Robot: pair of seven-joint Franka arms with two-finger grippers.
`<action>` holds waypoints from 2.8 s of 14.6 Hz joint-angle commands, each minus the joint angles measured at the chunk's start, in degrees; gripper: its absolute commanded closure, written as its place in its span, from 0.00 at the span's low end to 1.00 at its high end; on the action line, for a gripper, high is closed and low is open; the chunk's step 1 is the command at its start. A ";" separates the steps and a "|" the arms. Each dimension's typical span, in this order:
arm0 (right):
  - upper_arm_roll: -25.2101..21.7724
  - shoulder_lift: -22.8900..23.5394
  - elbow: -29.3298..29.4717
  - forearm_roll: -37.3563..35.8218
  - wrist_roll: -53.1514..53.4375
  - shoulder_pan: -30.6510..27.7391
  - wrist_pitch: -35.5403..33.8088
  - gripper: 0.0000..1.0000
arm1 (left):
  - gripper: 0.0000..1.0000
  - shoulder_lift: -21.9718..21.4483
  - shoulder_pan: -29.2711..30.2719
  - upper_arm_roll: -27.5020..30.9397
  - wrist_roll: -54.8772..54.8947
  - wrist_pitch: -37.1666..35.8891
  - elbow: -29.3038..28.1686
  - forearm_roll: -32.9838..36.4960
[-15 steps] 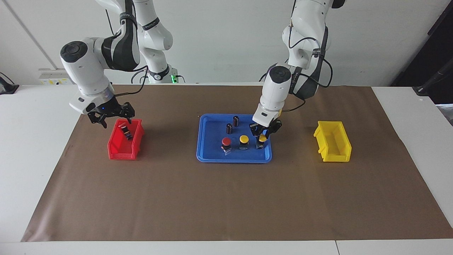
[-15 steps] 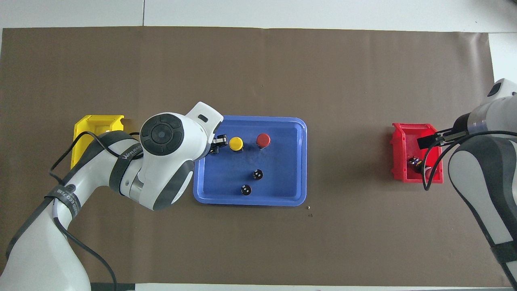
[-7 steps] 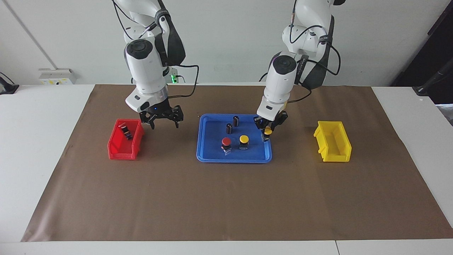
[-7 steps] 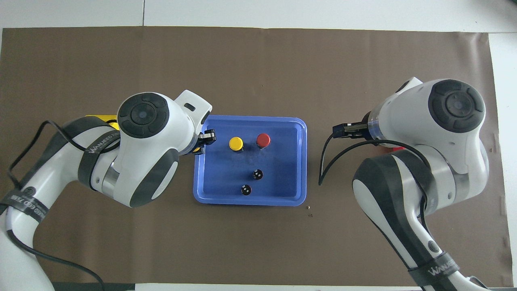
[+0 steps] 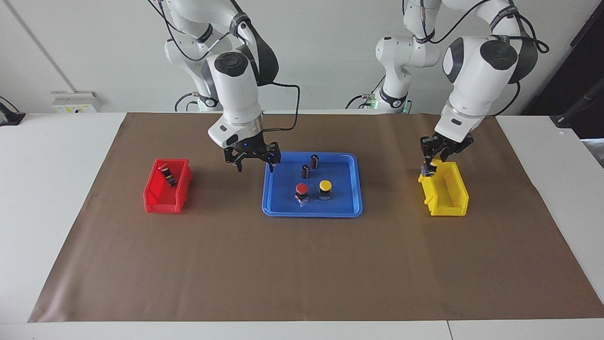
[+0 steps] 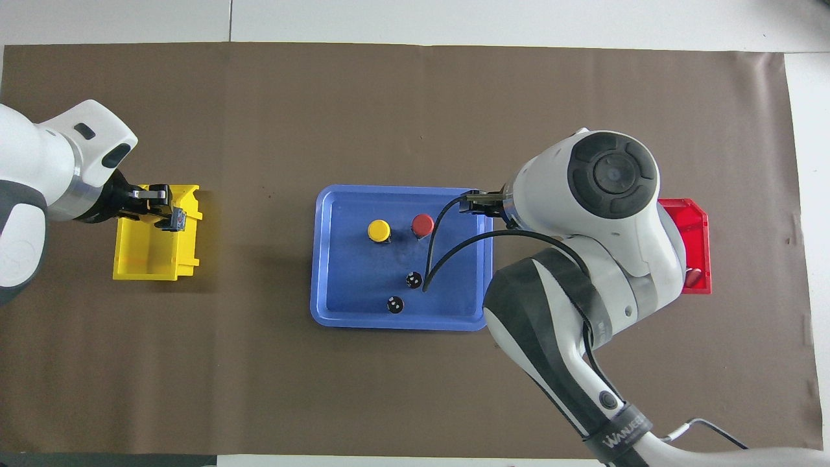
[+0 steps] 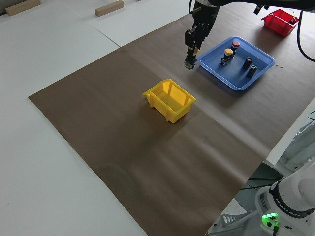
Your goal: Sort red and yellow buttons by color
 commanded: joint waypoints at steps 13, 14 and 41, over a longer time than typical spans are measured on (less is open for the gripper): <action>0.39 17.15 9.59 -10.82 14.94 9.42 3.12 0.03 | 0.96 -1.60 8.47 -0.74 5.79 21.37 -20.61 0.65; 0.39 17.07 9.59 -10.82 13.45 9.42 2.51 0.05 | 0.93 -1.34 8.38 -0.74 5.78 22.35 -20.88 0.65; 0.21 -10.09 -15.28 1.83 -61.10 -35.32 -0.32 0.87 | 0.00 14.12 -19.81 -1.97 -26.89 15.31 7.60 -1.99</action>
